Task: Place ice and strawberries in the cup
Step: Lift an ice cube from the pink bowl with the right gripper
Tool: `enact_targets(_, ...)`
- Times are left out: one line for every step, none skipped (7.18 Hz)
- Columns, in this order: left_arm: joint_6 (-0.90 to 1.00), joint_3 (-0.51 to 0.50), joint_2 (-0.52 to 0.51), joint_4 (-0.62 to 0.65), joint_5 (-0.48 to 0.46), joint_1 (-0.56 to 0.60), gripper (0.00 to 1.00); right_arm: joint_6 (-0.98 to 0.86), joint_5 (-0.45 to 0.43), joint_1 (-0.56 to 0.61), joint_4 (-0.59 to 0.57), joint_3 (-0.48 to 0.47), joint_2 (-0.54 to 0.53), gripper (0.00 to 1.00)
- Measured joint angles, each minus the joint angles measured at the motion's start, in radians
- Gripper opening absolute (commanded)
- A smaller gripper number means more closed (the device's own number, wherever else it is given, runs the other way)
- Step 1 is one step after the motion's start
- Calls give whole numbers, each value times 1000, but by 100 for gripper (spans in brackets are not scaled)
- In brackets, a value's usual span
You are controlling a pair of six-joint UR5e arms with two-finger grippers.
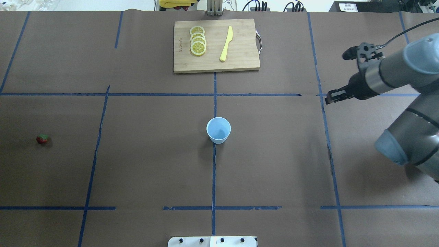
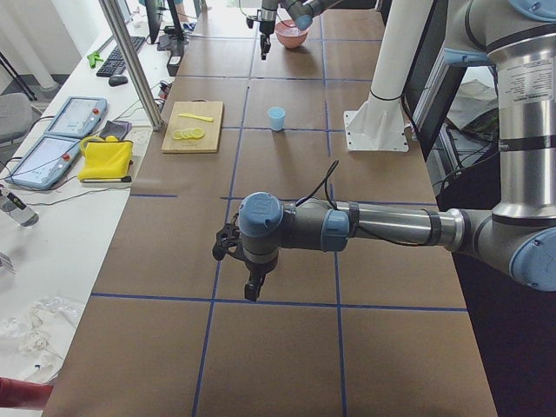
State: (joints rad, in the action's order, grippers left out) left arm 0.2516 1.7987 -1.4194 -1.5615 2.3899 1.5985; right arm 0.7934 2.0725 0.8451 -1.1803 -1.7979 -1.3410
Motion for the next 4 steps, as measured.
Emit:
enact_targets(0,0,-1,0,0,0,100,89,-73,-87,-114,2,116,0)
enact_targets(0,1,-1,0,0,0,100,170,-143,-161,-232,13,234,0)
enact_targets(0,0,-1,0,0,0,100,263,-208,-230,-311,50,350,0)
enact_targets(0,0,-1,0,0,1,100,342,-252,-281,-342,107,448,0)
